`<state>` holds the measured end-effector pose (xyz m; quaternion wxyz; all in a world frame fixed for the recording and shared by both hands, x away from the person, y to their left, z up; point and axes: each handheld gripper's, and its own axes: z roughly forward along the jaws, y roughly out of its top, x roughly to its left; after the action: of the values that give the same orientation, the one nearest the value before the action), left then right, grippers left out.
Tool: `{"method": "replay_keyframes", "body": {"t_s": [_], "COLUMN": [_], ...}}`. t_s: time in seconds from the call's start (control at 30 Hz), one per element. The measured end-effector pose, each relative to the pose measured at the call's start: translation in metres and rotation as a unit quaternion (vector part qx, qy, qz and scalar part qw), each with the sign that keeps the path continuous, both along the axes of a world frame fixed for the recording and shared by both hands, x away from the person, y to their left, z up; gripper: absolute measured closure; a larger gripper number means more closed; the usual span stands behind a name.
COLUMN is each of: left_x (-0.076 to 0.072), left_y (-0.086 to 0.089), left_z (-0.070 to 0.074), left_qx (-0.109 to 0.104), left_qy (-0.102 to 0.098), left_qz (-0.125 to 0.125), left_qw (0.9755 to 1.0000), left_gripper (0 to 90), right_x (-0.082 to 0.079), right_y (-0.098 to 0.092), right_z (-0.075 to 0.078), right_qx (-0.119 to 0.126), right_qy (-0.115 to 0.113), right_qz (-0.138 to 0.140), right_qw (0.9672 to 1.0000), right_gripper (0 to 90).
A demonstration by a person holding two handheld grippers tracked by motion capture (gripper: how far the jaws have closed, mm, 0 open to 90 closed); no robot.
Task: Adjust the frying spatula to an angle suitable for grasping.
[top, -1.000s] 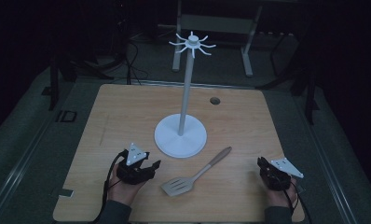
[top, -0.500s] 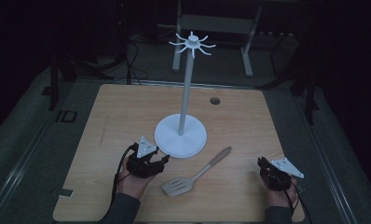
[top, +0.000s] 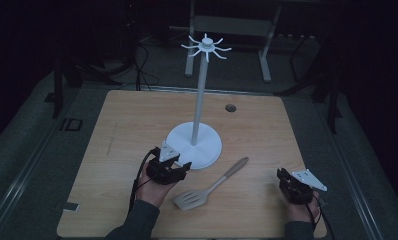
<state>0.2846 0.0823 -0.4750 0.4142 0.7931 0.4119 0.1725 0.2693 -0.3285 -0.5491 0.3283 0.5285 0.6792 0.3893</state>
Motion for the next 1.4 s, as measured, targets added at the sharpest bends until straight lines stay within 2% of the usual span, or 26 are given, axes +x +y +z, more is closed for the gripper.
{"method": "replay_keyframes", "body": {"t_s": [0.57, 0.8, 0.93, 1.13, 1.3, 1.37, 1.4], "left_x": [0.013, 0.018, 0.022, 0.026, 0.031, 0.032, 0.035], "left_y": [-0.038, -0.054, -0.068, -0.078, -0.089, -0.090, -0.094], "left_z": [0.003, 0.001, -0.002, -0.004, -0.009, -0.010, -0.011], "left_qx": [0.014, 0.022, 0.035, 0.044, 0.068, 0.067, 0.069], "left_qy": [0.006, 0.016, 0.026, 0.039, 0.052, 0.055, 0.061], "left_qz": [-0.024, -0.037, -0.052, -0.068, -0.083, -0.083, -0.087], "left_qw": [0.9996, 0.9990, 0.9977, 0.9959, 0.9929, 0.9928, 0.9919], "left_gripper": [49.4, 50.6, 53.2, 56.9, 58.7, 58.8, 58.8], "right_x": [0.000, 0.000, 0.000, 0.000, 0.000, 0.000, 0.000], "right_y": [-0.001, -0.001, -0.001, -0.001, -0.001, -0.001, -0.002], "right_z": [0.000, 0.000, 0.000, 0.000, 0.001, 0.001, 0.001], "right_qx": [0.002, 0.002, 0.003, 0.004, 0.005, 0.005, 0.005], "right_qy": [0.000, 0.000, 0.001, 0.001, 0.002, 0.002, 0.002], "right_qz": [-0.001, 0.000, 0.001, 0.001, 0.001, 0.001, 0.001], "right_qw": [1.0000, 1.0000, 1.0000, 1.0000, 1.0000, 1.0000, 1.0000], "right_gripper": [79.2, 79.2, 78.8, 78.5, 78.1, 78.1, 78.0]}}
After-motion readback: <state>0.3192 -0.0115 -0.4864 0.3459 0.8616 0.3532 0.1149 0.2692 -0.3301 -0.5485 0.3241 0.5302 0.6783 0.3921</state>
